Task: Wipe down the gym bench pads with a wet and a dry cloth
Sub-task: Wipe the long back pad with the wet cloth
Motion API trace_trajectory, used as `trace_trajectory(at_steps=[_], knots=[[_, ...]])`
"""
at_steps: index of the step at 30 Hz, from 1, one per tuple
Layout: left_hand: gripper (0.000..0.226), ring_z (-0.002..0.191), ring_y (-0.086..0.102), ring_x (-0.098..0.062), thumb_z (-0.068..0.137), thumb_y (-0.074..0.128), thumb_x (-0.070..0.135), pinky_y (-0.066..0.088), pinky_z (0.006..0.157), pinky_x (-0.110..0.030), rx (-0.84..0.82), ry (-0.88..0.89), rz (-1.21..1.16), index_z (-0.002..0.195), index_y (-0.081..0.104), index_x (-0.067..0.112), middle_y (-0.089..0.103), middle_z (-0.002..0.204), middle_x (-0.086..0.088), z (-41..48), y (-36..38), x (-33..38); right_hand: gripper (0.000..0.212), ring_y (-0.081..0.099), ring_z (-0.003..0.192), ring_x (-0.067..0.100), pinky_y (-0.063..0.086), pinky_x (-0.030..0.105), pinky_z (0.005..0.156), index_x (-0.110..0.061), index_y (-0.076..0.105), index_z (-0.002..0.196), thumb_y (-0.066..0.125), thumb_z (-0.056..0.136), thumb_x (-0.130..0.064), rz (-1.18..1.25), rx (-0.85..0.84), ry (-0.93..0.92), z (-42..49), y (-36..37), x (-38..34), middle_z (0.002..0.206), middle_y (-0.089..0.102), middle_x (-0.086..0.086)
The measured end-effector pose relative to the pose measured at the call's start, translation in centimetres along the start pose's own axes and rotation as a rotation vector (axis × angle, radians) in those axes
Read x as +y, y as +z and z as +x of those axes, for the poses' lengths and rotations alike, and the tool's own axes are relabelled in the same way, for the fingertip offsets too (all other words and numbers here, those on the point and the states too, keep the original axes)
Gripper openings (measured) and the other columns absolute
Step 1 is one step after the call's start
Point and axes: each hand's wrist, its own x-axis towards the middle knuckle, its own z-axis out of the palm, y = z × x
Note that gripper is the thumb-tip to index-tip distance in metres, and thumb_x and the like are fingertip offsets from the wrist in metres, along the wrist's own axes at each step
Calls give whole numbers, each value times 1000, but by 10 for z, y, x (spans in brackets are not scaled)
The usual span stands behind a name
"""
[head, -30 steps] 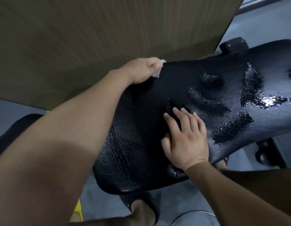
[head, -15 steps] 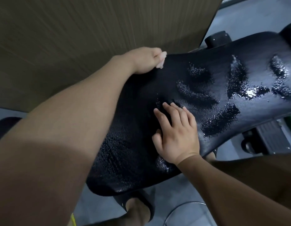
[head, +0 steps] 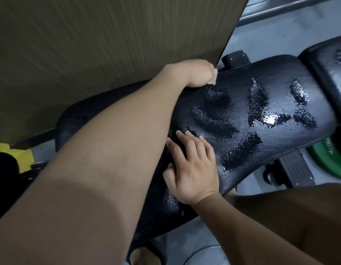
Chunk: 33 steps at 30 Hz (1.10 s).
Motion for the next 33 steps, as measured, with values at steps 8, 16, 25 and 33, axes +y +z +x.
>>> trace_trajectory(at_steps=[8, 16, 25, 33], knots=[[41, 83, 51, -5, 109, 32, 46, 32, 76, -29, 48, -107, -115, 81, 53, 25, 55, 87, 13, -46, -4, -67, 65, 44, 142, 28, 25, 47, 122, -21, 62, 138, 60, 75, -38, 9, -17, -8, 0, -1, 0, 147, 55, 8], [34, 91, 48, -18, 108, 34, 33, 33, 85, -32, 19, -221, -150, 83, 52, 21, 54, 90, 3, -58, -7, -91, 65, 45, 141, 30, 25, 47, 122, -20, 63, 137, 61, 74, -35, -4, -9, -9, 0, 0, -1, 146, 56, 9], [26, 76, 43, -20, 100, 37, 28, 30, 64, -34, -7, -103, -137, 75, 45, 25, 52, 86, 2, -7, -3, -38, 66, 46, 141, 29, 25, 47, 122, -20, 63, 138, 61, 74, -36, -16, -11, -13, 1, 0, 0, 146, 55, 9], [46, 107, 58, -10, 107, 29, 51, 37, 95, -29, 38, -131, -132, 79, 58, 29, 66, 112, 13, -52, -3, -74, 66, 46, 139, 29, 28, 48, 120, -20, 63, 138, 60, 74, -35, -35, -9, -21, 0, 0, -3, 145, 55, 8]])
